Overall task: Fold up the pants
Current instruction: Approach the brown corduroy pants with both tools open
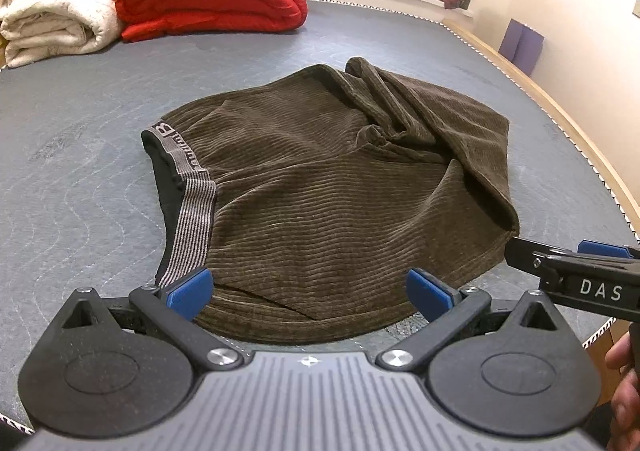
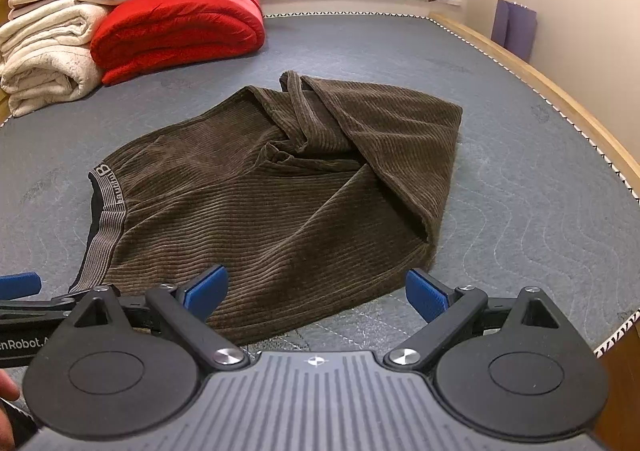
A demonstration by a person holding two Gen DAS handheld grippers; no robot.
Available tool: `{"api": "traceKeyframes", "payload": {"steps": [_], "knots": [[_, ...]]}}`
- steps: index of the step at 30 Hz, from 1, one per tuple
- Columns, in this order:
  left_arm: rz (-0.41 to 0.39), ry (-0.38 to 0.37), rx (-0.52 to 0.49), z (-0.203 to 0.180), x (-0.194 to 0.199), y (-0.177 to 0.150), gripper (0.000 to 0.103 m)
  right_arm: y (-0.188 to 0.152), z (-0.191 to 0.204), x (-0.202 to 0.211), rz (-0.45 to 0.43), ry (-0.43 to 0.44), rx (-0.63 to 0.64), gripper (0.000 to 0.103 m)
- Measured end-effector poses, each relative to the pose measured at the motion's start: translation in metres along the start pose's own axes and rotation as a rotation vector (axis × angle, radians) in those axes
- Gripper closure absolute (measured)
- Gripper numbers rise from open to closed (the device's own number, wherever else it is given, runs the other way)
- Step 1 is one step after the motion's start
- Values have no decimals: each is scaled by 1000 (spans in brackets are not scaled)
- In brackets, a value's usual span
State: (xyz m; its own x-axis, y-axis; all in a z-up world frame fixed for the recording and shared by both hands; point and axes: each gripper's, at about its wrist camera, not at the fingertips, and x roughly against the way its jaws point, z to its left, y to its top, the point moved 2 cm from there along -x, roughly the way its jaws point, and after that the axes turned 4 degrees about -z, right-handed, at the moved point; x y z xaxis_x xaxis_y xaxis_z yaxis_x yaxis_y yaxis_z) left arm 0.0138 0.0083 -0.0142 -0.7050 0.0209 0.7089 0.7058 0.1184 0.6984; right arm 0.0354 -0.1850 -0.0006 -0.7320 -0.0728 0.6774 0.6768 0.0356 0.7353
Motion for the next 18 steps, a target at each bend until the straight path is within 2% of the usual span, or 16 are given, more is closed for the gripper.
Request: {"api": "traceKeyframes", "payload": {"steps": [8,15,17,18], "knots": [[-7,7,-4,-3,0,-1,0,0,0,0,-2,-1,-2,7],[-7,2,0,-2,1,0,0,2,-4,5,-37,-17,-24,7],[-8,2,-1,-2,1,1,0,3,-5,5,-43,-22,-26,9],[-10,2,-1,-2,1,1,0,3,-5,6,-48,-25,-26,13]]}}
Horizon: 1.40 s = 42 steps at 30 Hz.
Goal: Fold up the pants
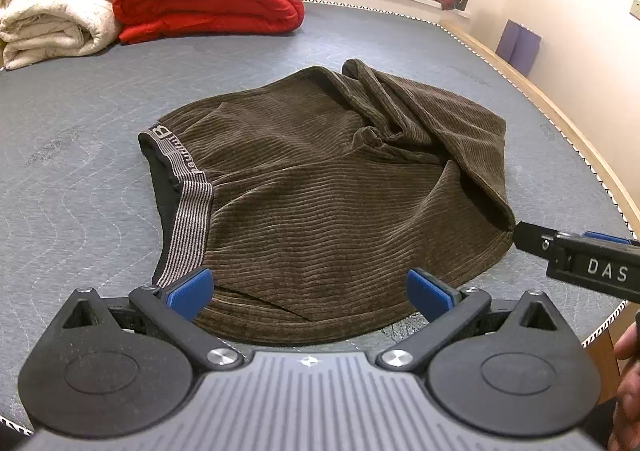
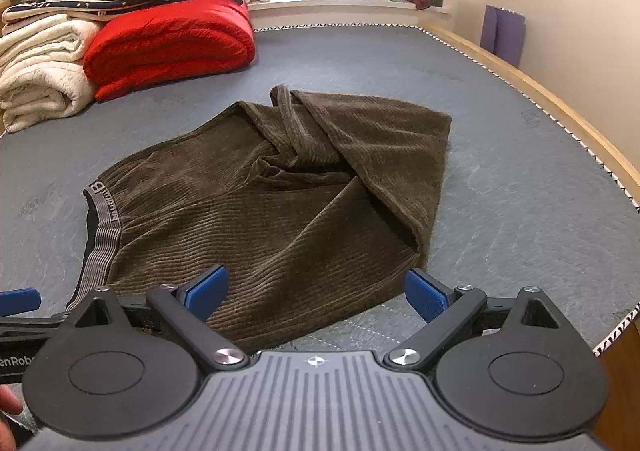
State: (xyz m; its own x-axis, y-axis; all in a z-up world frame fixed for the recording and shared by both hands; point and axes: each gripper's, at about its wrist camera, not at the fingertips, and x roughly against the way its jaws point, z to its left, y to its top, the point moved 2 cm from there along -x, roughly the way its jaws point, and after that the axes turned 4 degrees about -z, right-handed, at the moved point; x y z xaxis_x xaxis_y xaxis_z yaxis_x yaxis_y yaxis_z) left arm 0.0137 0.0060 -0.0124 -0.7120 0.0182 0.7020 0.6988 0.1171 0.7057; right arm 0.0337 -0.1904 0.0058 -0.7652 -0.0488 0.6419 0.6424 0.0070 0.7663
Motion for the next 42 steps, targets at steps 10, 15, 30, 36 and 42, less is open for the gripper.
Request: {"api": "traceKeyframes", "payload": {"steps": [10,15,30,36,42], "knots": [[-60,-110,-172,33,12,62,102,-3,-12,1,-87,34,-42,55],[22,-105,-141,95,-46,81,102,-10,-16,-20,-39,49,-54,55],[367,-14,246,178,-175,49,36,-34,-12,-144,398,47,-342,41],[391,-83,209,164,-193,46,35,-39,-1,-165,462,-2,-337,28],[355,-96,110,155,-184,43,66,-34,10,-167,410,-34,-283,83]]}}
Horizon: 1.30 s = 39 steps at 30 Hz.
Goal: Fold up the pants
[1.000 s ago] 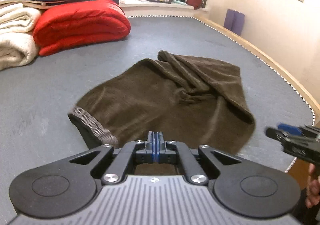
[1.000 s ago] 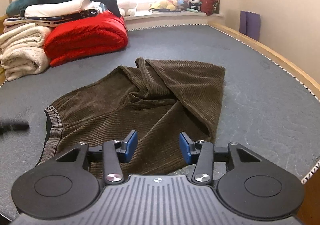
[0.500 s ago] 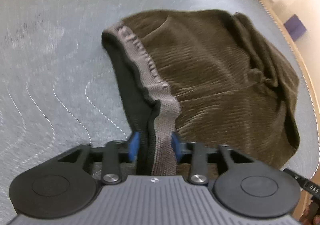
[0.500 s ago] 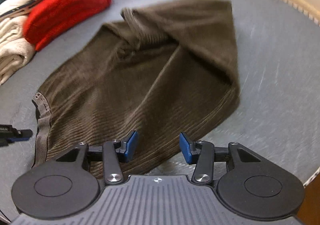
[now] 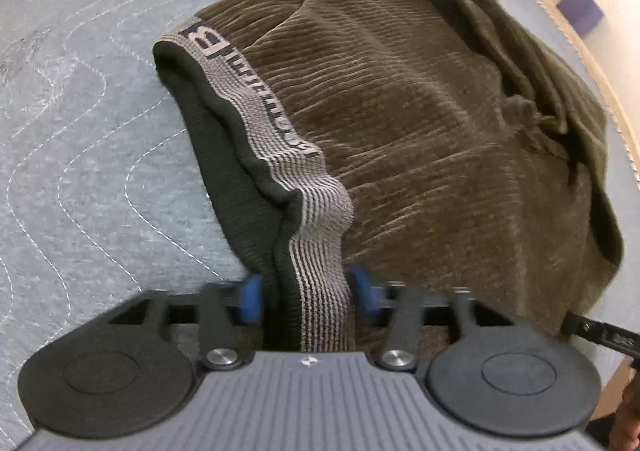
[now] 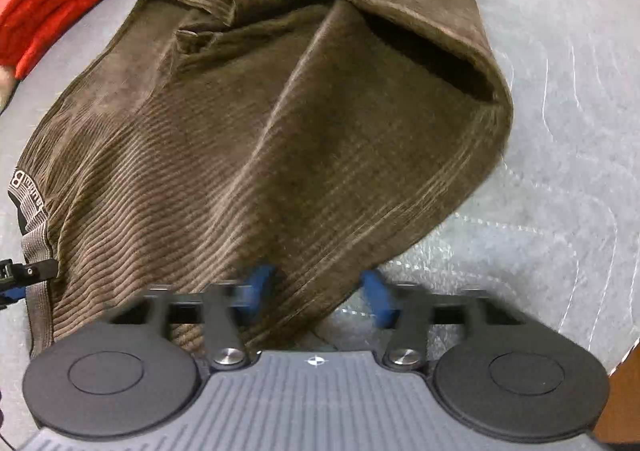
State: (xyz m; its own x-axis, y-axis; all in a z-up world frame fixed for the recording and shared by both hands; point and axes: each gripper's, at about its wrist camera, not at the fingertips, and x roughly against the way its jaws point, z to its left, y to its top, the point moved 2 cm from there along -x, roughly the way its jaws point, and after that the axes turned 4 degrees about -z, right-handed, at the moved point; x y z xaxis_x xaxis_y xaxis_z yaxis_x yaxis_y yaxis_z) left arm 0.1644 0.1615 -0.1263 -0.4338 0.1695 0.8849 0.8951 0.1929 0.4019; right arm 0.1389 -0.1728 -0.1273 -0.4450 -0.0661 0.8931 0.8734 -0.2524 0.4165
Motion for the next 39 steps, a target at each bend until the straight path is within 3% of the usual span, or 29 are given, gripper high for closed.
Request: {"api": "traceKeyframes", "payload": {"steps": [2,6,10,17,20,22,23,25,29,33,35,39], "knots": [[-36,-12,1,3,15,0,85,0,0,2,-21,5,-4,91],[-154,-9,-31,3,55,-4,87,-7,12,28,-124,21,121,95],[-195,72,-76,18,86,-17,88,-36,43,56,-194,112,371,95],[-255,276,-20,84,133,-31,89,-108,103,85,-100,412,727,95],[-190,308,15,96,132,-35,88,-126,114,92,-107,437,830,93],[-183,393,-11,92,132,-34,86,-113,112,89,-104,417,818,92],[-208,454,-48,89,137,-32,75,-104,109,89,-85,426,785,91],[-256,503,-71,81,146,-26,57,-90,100,92,-60,455,716,84],[-305,428,-55,66,159,-18,56,-71,78,112,-144,472,666,70],[-349,360,-68,36,153,-10,53,-30,50,118,-251,442,517,59],[-360,335,-78,23,147,-6,48,-8,41,112,-315,382,481,56],[-355,332,-121,3,135,-6,45,26,44,83,-391,220,547,55]]}}
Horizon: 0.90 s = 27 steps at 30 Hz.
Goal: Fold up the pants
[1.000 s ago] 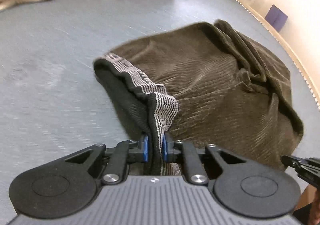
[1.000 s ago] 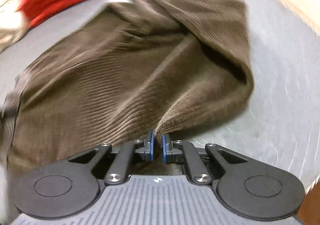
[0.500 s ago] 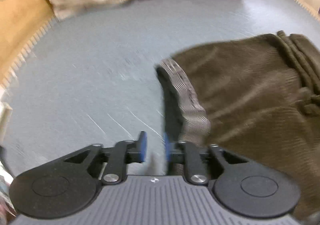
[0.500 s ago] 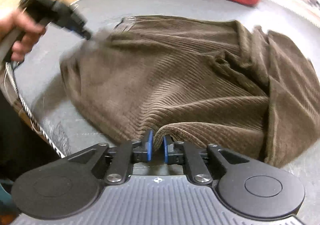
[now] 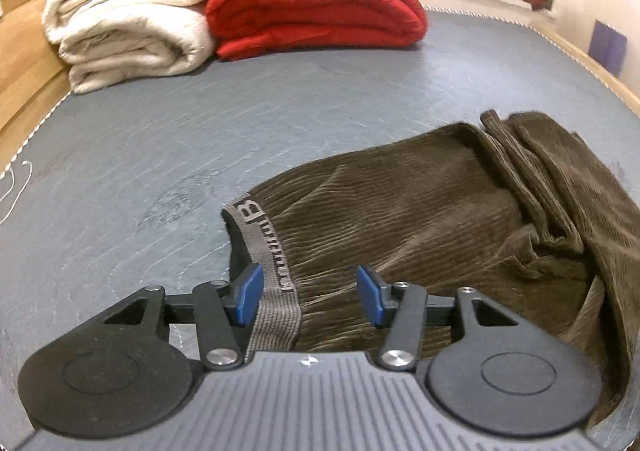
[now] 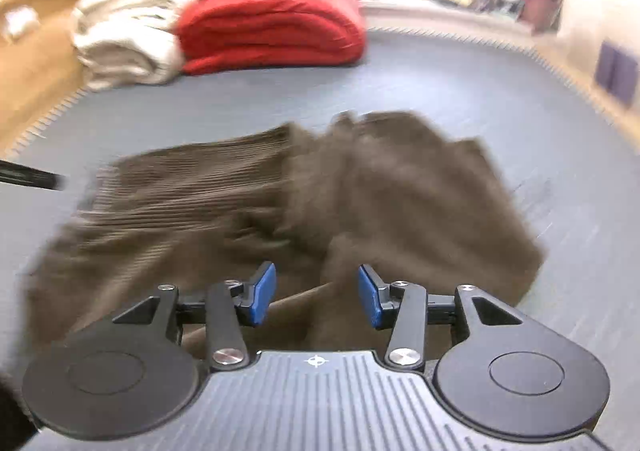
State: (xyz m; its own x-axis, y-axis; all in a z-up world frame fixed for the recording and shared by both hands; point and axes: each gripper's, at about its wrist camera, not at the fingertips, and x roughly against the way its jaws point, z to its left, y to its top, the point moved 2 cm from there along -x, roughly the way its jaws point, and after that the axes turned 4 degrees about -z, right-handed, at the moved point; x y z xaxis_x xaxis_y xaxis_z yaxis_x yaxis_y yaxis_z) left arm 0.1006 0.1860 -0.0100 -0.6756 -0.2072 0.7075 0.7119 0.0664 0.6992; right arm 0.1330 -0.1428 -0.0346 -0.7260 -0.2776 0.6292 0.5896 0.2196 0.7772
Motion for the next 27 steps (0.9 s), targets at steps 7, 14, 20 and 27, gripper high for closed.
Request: {"api": "traceKeyframes", "payload": {"steps": [7,14,20,27], "knots": [[37,12,-40,-7,-15,-3,43,-6,4,-87,164,-26,78,54],[65,36,-49,-6,-20,-5,43,-10,-1,-105,192,-120,133,70],[46,14,-60,-18,-8,-5,43,-14,-67,-46,155,-146,40,92],[2,-50,-138,-48,16,-10,43,-87,-135,22,387,-121,-23,93]]}}
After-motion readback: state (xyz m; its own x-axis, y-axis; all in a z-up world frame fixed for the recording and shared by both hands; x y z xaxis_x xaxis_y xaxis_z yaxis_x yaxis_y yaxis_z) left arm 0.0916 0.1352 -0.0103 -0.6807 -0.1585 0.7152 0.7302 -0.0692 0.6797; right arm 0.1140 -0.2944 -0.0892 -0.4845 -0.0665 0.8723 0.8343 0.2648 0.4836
